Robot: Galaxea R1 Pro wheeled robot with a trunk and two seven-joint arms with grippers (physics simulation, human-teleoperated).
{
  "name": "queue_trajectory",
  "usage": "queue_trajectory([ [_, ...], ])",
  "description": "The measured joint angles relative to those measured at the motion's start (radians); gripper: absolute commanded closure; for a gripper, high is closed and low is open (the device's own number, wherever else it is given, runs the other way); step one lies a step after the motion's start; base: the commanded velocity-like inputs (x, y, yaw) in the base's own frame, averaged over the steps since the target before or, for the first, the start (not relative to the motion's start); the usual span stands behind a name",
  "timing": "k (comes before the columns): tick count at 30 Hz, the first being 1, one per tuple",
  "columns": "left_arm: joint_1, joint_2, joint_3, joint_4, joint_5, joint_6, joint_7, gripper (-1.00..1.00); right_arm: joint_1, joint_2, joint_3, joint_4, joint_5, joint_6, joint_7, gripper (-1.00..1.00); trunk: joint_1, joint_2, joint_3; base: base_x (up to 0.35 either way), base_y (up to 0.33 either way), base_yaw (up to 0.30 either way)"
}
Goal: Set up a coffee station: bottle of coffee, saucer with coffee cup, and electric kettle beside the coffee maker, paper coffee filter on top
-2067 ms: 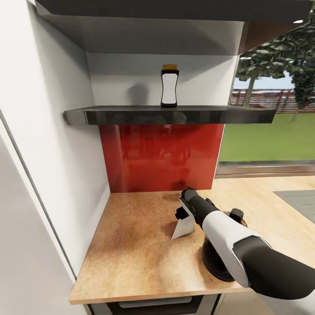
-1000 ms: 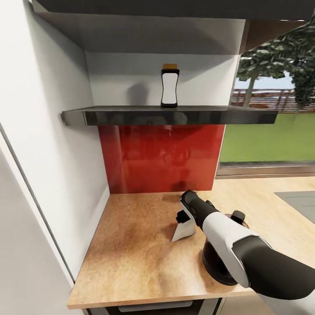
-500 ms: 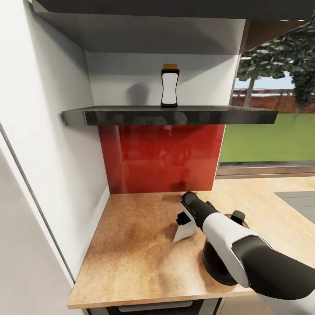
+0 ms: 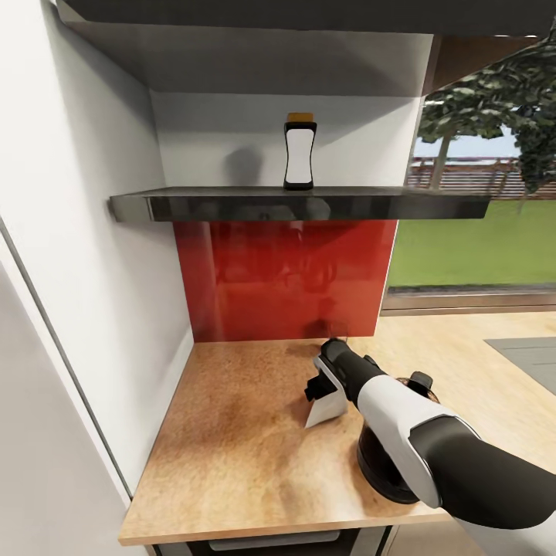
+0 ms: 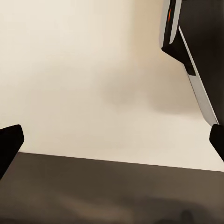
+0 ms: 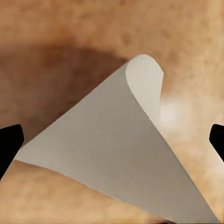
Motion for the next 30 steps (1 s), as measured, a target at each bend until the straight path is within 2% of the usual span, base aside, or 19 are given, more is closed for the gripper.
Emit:
queue_trajectory([
  [30, 0.000, 0.000, 0.001, 0.000, 0.000, 0.000, 0.000, -1.00, 0.000, 0.000, 0.000, 0.002, -0.001, 0.000, 0.003, -1.00, 0.000, 0.000, 0.000, 0.000, 0.000, 0.000],
])
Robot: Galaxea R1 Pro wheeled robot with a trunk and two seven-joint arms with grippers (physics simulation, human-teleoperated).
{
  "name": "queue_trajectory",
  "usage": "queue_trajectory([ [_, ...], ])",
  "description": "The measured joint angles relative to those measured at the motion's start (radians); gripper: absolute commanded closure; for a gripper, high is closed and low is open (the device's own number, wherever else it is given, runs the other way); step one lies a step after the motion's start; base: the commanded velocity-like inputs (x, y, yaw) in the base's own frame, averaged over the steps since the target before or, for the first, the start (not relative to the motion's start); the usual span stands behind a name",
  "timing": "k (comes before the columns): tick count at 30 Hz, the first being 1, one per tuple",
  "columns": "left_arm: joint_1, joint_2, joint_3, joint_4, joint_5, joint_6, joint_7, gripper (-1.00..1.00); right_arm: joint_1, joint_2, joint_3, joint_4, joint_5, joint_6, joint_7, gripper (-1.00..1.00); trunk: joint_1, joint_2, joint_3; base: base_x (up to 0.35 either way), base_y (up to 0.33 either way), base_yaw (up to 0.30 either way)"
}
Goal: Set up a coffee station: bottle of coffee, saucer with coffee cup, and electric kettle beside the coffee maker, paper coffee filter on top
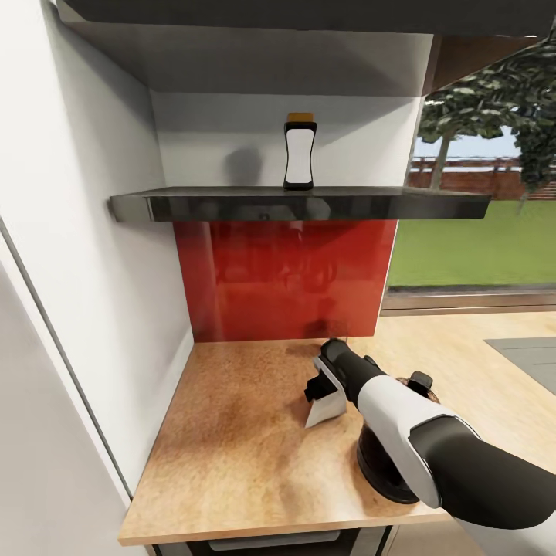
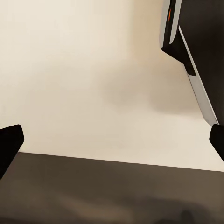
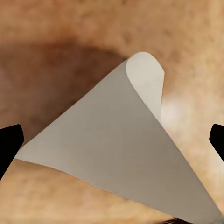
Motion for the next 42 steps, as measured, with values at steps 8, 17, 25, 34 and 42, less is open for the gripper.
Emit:
queue_trajectory([
  [8, 0.000, 0.000, -0.001, 0.000, 0.000, 0.000, 0.000, -1.00, 0.000, 0.000, 0.000, 0.022, 0.000, 0.000, 0.001, -1.00, 0.000, 0.000, 0.000, 0.000, 0.000, 0.000],
  [17, 0.000, 0.000, -0.001, 0.000, 0.000, 0.000, 0.000, -1.00, 0.000, 0.000, 0.000, 0.033, 0.000, 0.000, 0.002, -1.00, 0.000, 0.000, 0.000, 0.000, 0.000, 0.000],
  [25, 0.000, 0.000, -0.001, 0.000, 0.000, 0.000, 0.000, -1.00, 0.000, 0.000, 0.000, 0.039, 0.000, 0.000, 0.002, -1.00, 0.000, 0.000, 0.000, 0.000, 0.000, 0.000],
  [34, 0.000, 0.000, -0.001, 0.000, 0.000, 0.000, 0.000, -1.00, 0.001, 0.000, 0.000, 0.041, 0.000, 0.001, 0.004, -1.00, 0.000, 0.000, 0.000, 0.000, 0.000, 0.000],
  [42, 0.000, 0.000, -0.001, 0.000, 0.000, 0.000, 0.000, -1.00, 0.000, 0.000, 0.000, 0.041, -0.002, 0.002, 0.004, 1.00, 0.000, 0.000, 0.000, 0.000, 0.000, 0.000],
])
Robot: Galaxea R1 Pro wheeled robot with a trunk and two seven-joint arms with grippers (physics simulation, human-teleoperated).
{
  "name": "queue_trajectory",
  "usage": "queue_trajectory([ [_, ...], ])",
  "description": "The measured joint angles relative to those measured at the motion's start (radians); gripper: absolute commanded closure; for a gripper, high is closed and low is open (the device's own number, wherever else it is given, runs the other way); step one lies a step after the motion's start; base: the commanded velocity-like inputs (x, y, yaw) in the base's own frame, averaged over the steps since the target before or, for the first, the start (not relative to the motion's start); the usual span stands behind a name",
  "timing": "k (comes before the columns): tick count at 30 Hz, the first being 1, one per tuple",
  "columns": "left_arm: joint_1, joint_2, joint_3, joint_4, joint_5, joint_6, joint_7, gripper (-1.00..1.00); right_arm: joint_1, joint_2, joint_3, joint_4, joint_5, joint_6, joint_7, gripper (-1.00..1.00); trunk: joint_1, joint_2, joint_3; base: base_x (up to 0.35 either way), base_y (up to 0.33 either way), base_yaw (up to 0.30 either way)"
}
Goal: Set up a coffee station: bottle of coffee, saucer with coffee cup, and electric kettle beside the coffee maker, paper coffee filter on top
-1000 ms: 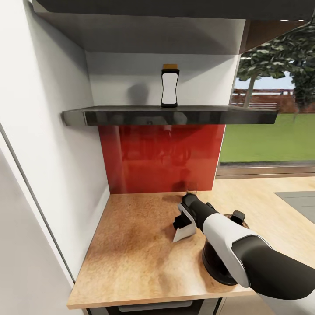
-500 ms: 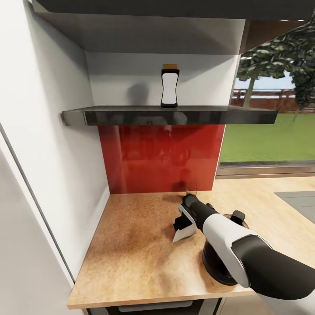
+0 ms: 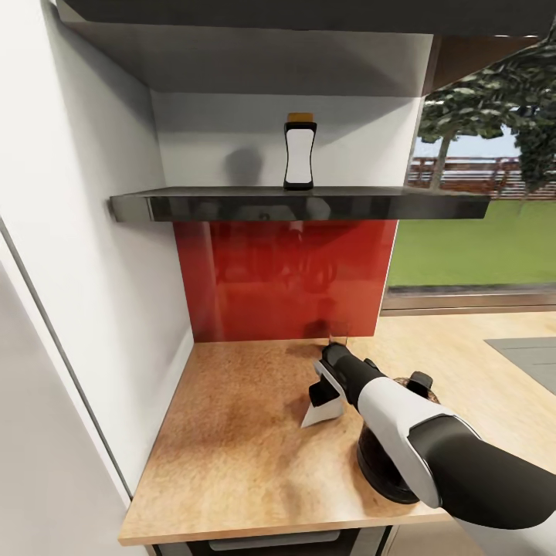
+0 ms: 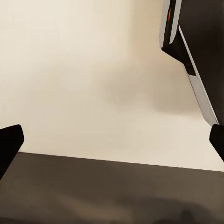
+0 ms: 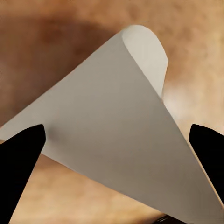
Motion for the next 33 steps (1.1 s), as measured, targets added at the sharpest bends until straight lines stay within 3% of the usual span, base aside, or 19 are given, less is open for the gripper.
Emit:
queue_trajectory([
  [21, 0.000, 0.000, -0.001, 0.000, 0.000, 0.000, 0.000, -1.00, 0.000, 0.000, 0.000, -0.001, 0.000, 0.000, 0.000, 1.00, 0.000, 0.000, 0.000, 0.000, 0.000, 0.000],
  [33, 0.000, -0.002, -0.003, 0.000, 0.000, 0.000, -0.001, -1.00, -0.001, 0.000, 0.000, -0.217, 0.002, 0.003, -0.005, 1.00, 0.000, 0.000, 0.000, 0.000, 0.000, 0.000],
])
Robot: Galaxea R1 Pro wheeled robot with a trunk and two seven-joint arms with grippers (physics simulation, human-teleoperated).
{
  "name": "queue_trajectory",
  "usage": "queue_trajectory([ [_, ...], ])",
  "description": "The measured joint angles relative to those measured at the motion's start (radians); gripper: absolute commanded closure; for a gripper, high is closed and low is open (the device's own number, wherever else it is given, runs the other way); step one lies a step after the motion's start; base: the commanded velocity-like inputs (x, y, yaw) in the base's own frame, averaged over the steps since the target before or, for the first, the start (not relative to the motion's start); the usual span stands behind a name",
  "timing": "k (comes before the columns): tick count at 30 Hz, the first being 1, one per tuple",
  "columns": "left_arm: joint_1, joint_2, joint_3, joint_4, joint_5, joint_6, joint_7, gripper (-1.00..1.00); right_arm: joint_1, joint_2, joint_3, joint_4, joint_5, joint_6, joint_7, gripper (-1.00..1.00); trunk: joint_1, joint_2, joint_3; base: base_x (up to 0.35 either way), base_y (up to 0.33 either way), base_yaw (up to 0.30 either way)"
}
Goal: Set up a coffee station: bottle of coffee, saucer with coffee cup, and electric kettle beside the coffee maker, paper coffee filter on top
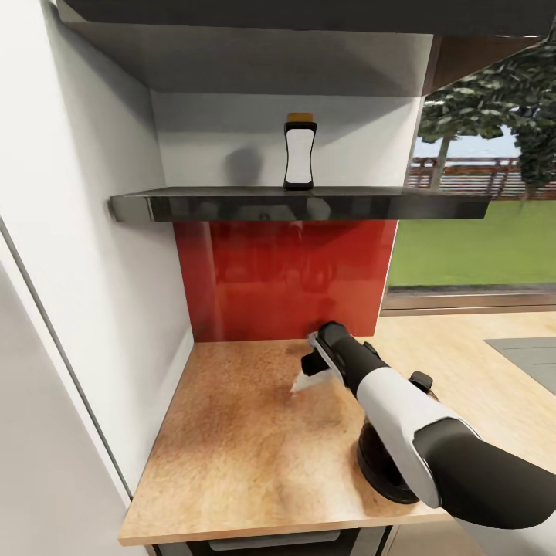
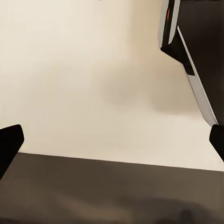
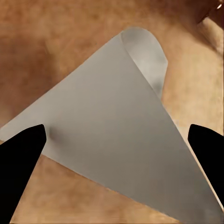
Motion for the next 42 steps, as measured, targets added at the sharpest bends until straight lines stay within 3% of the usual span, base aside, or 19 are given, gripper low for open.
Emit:
queue_trajectory([
  [18, -0.001, -0.002, -0.002, -0.007, -0.005, -0.005, 0.002, -1.00, 0.000, 0.000, 0.001, -0.107, 0.000, -0.001, 0.000, 1.00, 0.000, 0.000, 0.000, -0.013, -0.004, 0.000],
  [29, -0.001, -0.001, 0.004, -0.007, -0.004, -0.003, 0.004, -1.00, 0.000, 0.000, 0.001, -0.153, 0.000, -0.001, 0.000, 1.00, 0.001, 0.000, 0.000, -0.290, 0.002, 0.000],
  [42, -0.001, 0.002, 0.007, -0.008, -0.003, -0.002, 0.004, -1.00, 0.000, 0.000, 0.001, -0.171, 0.000, -0.001, 0.000, 1.00, 0.000, 0.000, 0.000, -0.293, 0.200, 0.000],
])
